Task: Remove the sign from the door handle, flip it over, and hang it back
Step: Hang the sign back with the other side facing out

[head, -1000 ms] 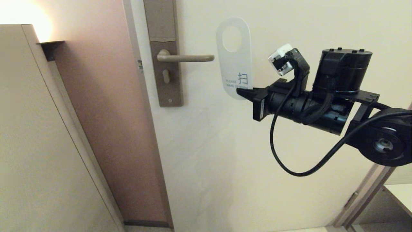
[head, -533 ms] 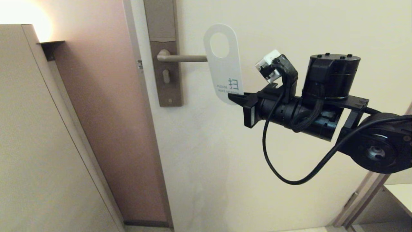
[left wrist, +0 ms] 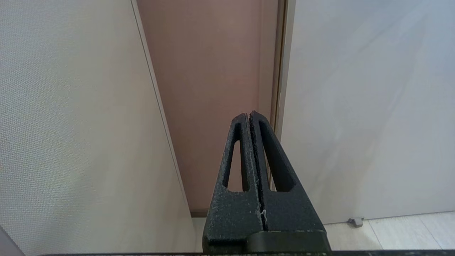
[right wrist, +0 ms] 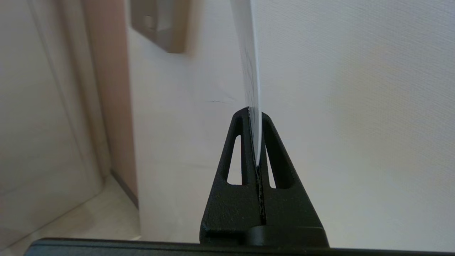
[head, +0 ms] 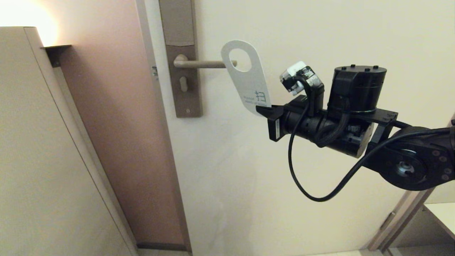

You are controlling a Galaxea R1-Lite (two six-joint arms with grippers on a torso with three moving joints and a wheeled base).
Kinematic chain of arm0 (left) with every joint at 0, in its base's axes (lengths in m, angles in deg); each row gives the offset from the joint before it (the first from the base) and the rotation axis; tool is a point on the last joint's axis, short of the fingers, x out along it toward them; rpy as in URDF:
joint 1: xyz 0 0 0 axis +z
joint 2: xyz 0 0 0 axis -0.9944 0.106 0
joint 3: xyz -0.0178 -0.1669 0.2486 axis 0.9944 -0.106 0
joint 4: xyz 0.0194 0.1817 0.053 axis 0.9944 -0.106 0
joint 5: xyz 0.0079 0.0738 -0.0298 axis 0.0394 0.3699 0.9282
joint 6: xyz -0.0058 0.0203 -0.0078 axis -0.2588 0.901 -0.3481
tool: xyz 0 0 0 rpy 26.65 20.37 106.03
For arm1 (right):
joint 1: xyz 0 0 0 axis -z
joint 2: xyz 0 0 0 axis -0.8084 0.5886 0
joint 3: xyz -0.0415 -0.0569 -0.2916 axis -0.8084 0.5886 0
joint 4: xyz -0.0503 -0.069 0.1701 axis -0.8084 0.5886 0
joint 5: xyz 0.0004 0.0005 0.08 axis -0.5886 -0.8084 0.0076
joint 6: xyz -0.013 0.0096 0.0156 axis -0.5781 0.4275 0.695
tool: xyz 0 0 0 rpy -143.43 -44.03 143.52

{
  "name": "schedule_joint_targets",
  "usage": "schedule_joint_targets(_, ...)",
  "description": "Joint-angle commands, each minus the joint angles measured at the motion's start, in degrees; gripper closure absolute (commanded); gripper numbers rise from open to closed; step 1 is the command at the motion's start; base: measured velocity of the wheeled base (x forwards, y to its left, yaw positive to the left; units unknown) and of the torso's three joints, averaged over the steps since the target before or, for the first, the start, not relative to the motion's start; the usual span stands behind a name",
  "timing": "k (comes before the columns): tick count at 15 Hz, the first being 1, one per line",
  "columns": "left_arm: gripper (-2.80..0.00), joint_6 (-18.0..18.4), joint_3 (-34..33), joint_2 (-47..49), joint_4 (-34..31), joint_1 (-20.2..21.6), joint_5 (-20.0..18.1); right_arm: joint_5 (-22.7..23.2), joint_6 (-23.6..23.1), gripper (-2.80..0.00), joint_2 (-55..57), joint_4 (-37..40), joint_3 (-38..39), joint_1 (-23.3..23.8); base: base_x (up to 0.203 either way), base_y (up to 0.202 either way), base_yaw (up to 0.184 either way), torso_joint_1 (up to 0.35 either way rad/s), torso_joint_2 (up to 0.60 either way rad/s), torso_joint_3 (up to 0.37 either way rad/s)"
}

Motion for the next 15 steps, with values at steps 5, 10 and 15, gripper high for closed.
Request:
schedule_joint_targets(5,0.00,0.00,-0.01,0.07,-0.03,0.04,-0.04,0.06,0.19,0.00,0.19,-0.02,-0.09,2.94,0.000,0.000,0.000,0.000,0.00,0.000)
schedule_joint_targets(10,0.00,0.00,-0.01,0.07,-0.03,-0.02,-0.04,0.15,-0.12,0.00,1.96,-0.02,-1.15,2.87,0.000,0.000,0.000,0.000,0.00,0.000)
schedule_joint_targets(15,0.00,0.00,-0.01,0.07,-0.03,0.02,-0.04,0.15,-0.59,0.00,4.47,-0.11,-2.87,2.47,0.000,0.000,0.000,0.000,0.00,0.000)
